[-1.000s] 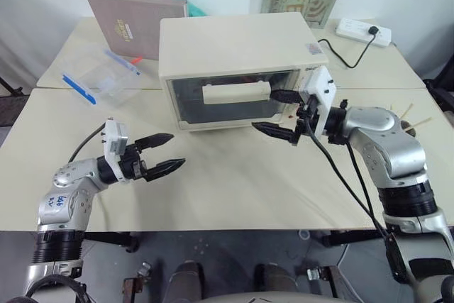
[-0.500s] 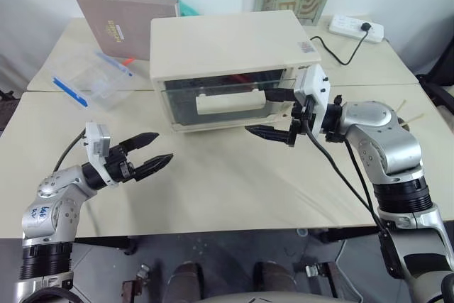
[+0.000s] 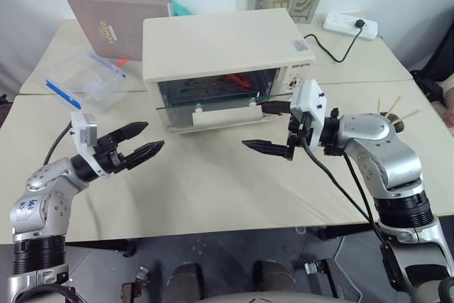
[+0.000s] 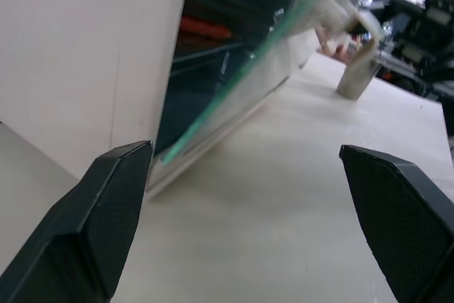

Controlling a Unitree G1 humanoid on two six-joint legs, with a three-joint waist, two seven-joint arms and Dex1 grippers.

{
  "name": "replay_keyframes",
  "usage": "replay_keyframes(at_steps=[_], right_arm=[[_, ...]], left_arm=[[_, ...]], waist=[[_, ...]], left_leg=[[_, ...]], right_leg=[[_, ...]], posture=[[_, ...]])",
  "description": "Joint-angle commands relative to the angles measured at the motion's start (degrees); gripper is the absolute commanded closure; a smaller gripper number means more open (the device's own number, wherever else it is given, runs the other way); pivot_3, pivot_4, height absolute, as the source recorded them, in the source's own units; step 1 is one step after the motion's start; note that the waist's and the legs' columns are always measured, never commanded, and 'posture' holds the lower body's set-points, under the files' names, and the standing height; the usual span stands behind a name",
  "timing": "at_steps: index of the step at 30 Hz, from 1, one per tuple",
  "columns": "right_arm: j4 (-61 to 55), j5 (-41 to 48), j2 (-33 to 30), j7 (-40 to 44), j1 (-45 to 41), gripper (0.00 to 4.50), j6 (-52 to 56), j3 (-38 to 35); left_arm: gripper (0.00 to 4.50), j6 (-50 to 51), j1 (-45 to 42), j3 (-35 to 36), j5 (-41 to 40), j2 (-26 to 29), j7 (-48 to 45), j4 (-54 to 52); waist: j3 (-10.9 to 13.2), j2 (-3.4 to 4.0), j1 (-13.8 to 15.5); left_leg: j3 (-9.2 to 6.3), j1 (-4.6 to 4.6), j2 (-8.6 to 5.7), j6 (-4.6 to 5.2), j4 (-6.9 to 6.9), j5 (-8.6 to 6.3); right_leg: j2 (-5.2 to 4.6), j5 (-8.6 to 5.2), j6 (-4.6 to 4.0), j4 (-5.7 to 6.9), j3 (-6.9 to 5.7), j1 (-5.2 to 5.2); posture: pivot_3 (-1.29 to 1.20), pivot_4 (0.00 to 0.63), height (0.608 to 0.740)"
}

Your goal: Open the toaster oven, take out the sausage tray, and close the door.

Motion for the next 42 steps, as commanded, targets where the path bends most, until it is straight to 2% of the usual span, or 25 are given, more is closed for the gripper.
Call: replay_keyframes(at_steps=[1, 11, 12, 19, 28, 37, 42], right_arm=[[-3.06, 0.55, 0.71, 0.66, 0.68, 0.00, -0.54, 1.63], [-2.94, -0.26, 1.08, 1.12, 1.68, 0.00, -1.47, 2.97], [-2.95, -0.34, 1.16, 1.13, 1.72, 0.00, -1.51, 3.02], [-3.99, -0.66, 1.78, 0.99, 2.85, 0.00, -1.28, 3.83], [-7.86, -1.18, 2.39, -1.06, 6.48, 0.00, 0.11, 5.00], [-11.83, -0.34, 1.58, -3.59, 8.92, 0.00, 4.17, 4.55], [-14.80, -0.15, -0.49, -4.74, 11.90, 0.00, 7.46, 4.21]], left_arm=[[1.18, 2.38, -0.32, 3.83, -4.64, 1.37, -0.71, -0.64], [4.34, 5.96, -1.09, 5.55, -6.67, 5.94, -3.76, 2.62], [4.44, 6.17, -1.32, 5.51, -6.73, 6.00, -3.81, 2.76], [4.44, 7.64, -5.51, 1.41, -6.21, 4.54, -5.05, 4.18], [4.44, 3.04, -12.43, -3.53, -1.99, 0.92, -6.14, 11.11], [4.44, 2.38, -14.43, -9.10, 2.00, 0.45, -10.85, 15.37], [4.44, 1.79, -14.43, -9.67, 2.94, 0.34, -12.50, 15.91]], waist=[[0.00, 0.00, -0.41], [0.00, 0.00, -0.75], [0.00, 0.00, -0.73], [0.00, 0.00, -0.81], [-0.01, -0.01, -1.30], [-0.01, -0.03, -1.55], [-0.02, -0.03, -1.19]], left_leg=[[0.00, 0.00, 0.00, 0.00, 0.00, 0.00], [0.01, 0.03, 0.02, -0.02, -0.03, -0.02], [0.01, 0.03, 0.02, -0.03, -0.03, -0.02], [0.03, 0.04, 0.03, -0.03, -0.02, -0.02], [0.11, 0.10, 0.09, -0.04, 0.01, -0.03], [0.14, 0.13, 0.12, -0.05, 0.05, -0.04], [0.15, 0.14, 0.12, -0.08, 0.08, -0.09]], right_leg=[[0.00, 0.00, 0.00, 0.01, 0.00, 0.00], [0.01, 0.00, 0.00, 0.01, -0.01, -0.02], [0.01, 0.00, 0.00, 0.01, -0.01, -0.02], [0.02, 0.00, 0.00, 0.04, 0.00, -0.02], [0.08, 0.00, -0.01, 0.14, -0.01, -0.07], [0.08, 0.00, -0.01, 0.28, -0.01, -0.09], [0.08, 0.00, -0.01, 0.29, -0.01, -0.09]], posture=[[0.00, 0.150, 0.740], [0.00, 0.150, 0.740], [0.00, 0.150, 0.740], [0.00, 0.150, 0.740], [0.00, 0.150, 0.740], [0.00, 0.150, 0.740], [0.00, 0.150, 0.740]])
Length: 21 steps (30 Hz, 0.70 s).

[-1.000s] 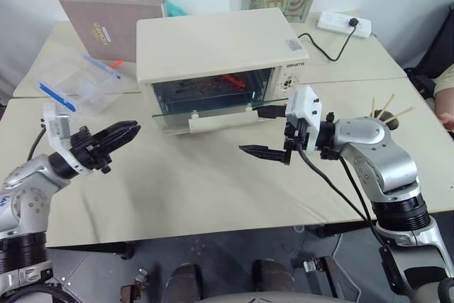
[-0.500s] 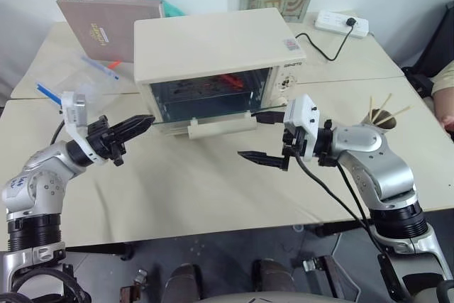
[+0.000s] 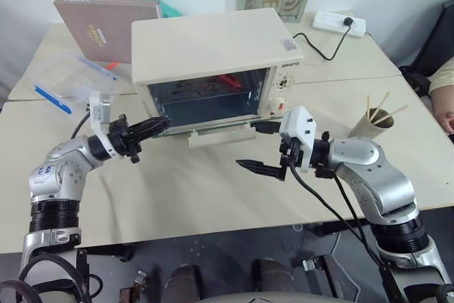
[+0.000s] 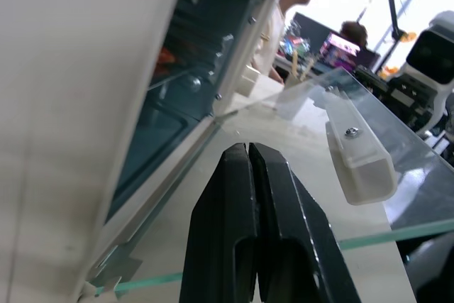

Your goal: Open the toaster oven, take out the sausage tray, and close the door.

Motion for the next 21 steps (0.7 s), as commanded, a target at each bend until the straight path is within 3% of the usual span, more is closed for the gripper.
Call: replay_keyframes(at_steps=[1, 10, 21], right_arm=[[-3.69, 1.26, -2.20, 1.31, 2.50, 0.00, 2.94, 2.33], [-6.60, 1.48, -7.43, 1.05, 4.79, 0.00, 7.26, 1.84], [-4.58, 2.05, -6.19, 0.06, 0.55, 0.00, 6.49, 1.49]], left_arm=[[4.44, -0.57, 0.03, -1.11, 0.87, -0.05, -2.08, 0.29], [4.44, -1.15, 0.12, -1.13, 1.10, -0.29, -2.51, 0.66], [4.44, -2.66, -1.35, -0.82, 1.92, -1.26, -1.96, 2.52]], waist=[[0.00, 0.00, 0.33], [-0.01, -0.02, 1.28], [0.01, -0.08, 2.35]], left_leg=[[0.00, 0.00, 0.00, 0.00, 0.01, -0.01], [0.02, -0.03, -0.01, 0.06, 0.11, -0.10], [0.05, -0.13, 0.00, 0.07, 0.27, -0.11]], right_leg=[[0.00, 0.00, 0.00, 0.00, 0.00, 0.00], [-0.02, 0.00, 0.00, -0.01, 0.00, 0.02], [-0.02, 0.00, 0.00, -0.02, -0.01, 0.01]], posture=[[0.00, 0.150, 0.740], [0.00, 0.150, 0.740], [0.00, 0.150, 0.740]])
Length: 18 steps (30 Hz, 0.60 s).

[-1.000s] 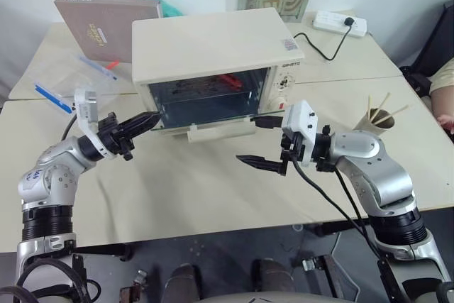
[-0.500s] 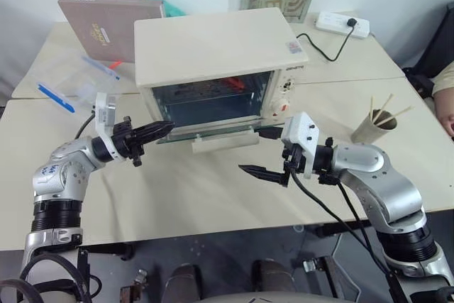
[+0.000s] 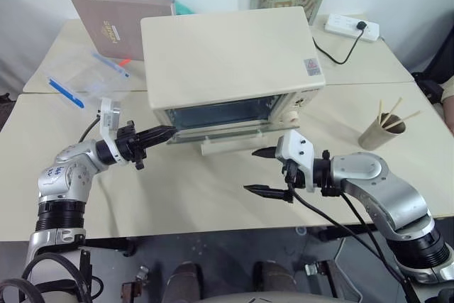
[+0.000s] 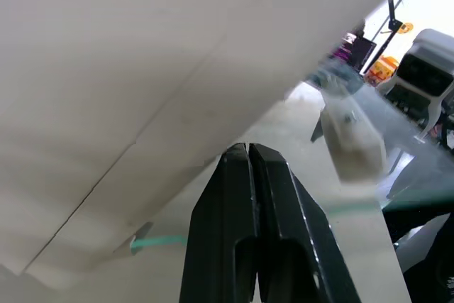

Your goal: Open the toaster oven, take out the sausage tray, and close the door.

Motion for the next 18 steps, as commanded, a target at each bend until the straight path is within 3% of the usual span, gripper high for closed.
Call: replay_keyframes(at_steps=[1, 11, 18], right_arm=[[-0.06, 0.95, 0.41, -0.19, -1.41, 0.00, -0.92, -1.82], [-1.21, 3.81, -0.60, 0.17, -0.88, 0.00, 0.64, -4.40], [-9.09, 10.75, -7.86, 1.39, 5.46, 0.00, 7.68, -11.56]], left_arm=[[4.44, -0.95, -1.01, 0.84, 0.16, -0.34, -0.01, 0.08], [4.44, -4.10, -4.81, -0.20, 2.24, -3.08, -0.17, 4.60], [4.44, -4.26, -6.42, -1.18, 3.41, -3.44, -1.99, 6.72]], waist=[[0.00, -0.01, 0.10], [0.00, -0.01, 0.44], [0.00, -0.02, 1.23]], left_leg=[[0.00, 0.00, 0.00, 0.00, 0.00, 0.00], [0.00, -0.01, -0.01, 0.00, 0.03, 0.00], [0.00, -0.02, -0.01, 0.01, 0.01, -0.01]], right_leg=[[0.00, 0.00, 0.00, 0.00, 0.00, 0.00], [0.00, 0.00, 0.00, 0.00, -0.01, 0.01], [0.00, 0.00, 0.00, -0.03, -0.02, 0.01]], posture=[[0.00, 0.150, 0.740], [0.00, 0.150, 0.740], [0.00, 0.150, 0.740]])
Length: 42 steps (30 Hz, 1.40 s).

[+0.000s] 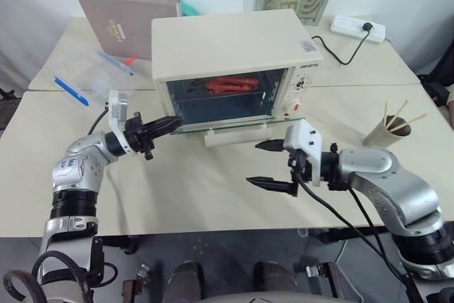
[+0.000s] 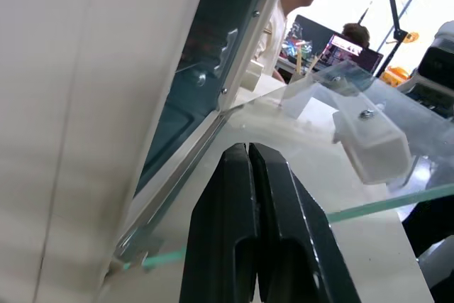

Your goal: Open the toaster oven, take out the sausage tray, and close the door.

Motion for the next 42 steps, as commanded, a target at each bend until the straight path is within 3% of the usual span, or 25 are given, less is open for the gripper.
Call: replay_keyframes(at_steps=[1, 11, 16, 19, 25, 28, 34, 42], right_arm=[[-5.92, 4.57, -4.55, 1.41, 3.15, 0.00, 3.46, -5.47], [-7.51, 7.19, -20.58, 7.91, 15.24, 0.00, 5.41, -21.01], [-6.13, 9.45, -20.65, 5.67, 11.14, 0.00, 5.41, -24.91], [-6.47, 9.34, -17.82, 0.87, 4.51, 0.00, 5.03, -20.40], [-4.70, -0.03, -7.19, -9.37, -12.02, 0.00, 4.49, -0.38], [-1.61, -11.87, -5.90, -12.40, -18.06, 0.00, 2.37, 12.72], [13.34, -34.46, 2.63, -21.69, -26.79, 0.00, -9.21, 28.39], [31.82, -51.50, 14.29, -27.61, -34.20, 0.00, -21.45, 35.49]], left_arm=[[4.44, -0.72, -1.07, -0.39, 0.79, 0.36, -1.71, 0.44], [4.44, -0.94, 0.46, -6.56, 5.58, 2.32, -7.89, -0.31], [4.44, -1.70, 1.70, -9.84, 8.34, 2.60, -9.16, -1.32], [4.44, -3.13, 1.79, -11.12, 9.93, 2.48, -9.13, -1.00], [4.44, -5.43, 1.56, -12.81, 12.36, 2.50, -9.42, -0.81], [4.44, -6.10, 1.81, -11.62, 11.66, 2.42, -8.88, -1.45], [4.44, -4.53, 4.50, -3.78, 5.84, 1.07, -3.25, -6.20], [4.44, 2.85, 11.13, 7.82, -5.90, -1.41, 5.68, -18.92]], waist=[[0.00, -0.01, 0.18], [0.00, -0.06, 0.47], [0.00, -0.07, 0.30], [0.00, -0.07, 0.20], [0.00, -0.04, 0.03], [0.00, -0.04, 0.27], [0.00, -0.04, -0.73], [0.00, -0.04, -2.83]], left_leg=[[0.00, 0.00, 0.00, 0.00, 0.00, 0.00], [0.00, 0.00, -0.01, 0.07, 0.05, -0.04], [0.00, 0.01, 0.00, 0.06, 0.04, -0.04], [0.00, 0.00, 0.01, 0.05, 0.04, -0.03], [0.01, -0.01, 0.01, 0.05, 0.07, -0.03], [0.02, -0.04, 0.01, 0.05, 0.06, -0.03], [0.06, -0.08, 0.02, 0.05, 0.11, -0.03], [0.06, -0.11, 0.05, 0.03, -0.04, -0.02]], right_leg=[[0.00, 0.00, 0.00, 0.01, 0.00, 0.00], [-0.01, 0.01, -0.01, -0.13, 0.00, 0.08], [0.00, 0.01, -0.02, -0.13, 0.00, 0.08], [0.00, 0.01, -0.02, -0.10, 0.00, 0.05], [-0.01, 0.01, -0.02, -0.04, 0.01, 0.01], [-0.01, 0.01, -0.02, -0.05, 0.00, -0.01], [-0.01, 0.01, -0.02, 0.08, 0.01, -0.11], [-0.05, 0.01, -0.01, 0.16, -0.05, -0.23]], posture=[[0.00, 0.150, 0.740], [0.00, 0.150, 0.740], [0.00, 0.150, 0.740], [0.00, 0.150, 0.740], [0.00, 0.150, 0.740], [0.00, 0.150, 0.740], [0.00, 0.150, 0.740], [0.00, 0.150, 0.740]])
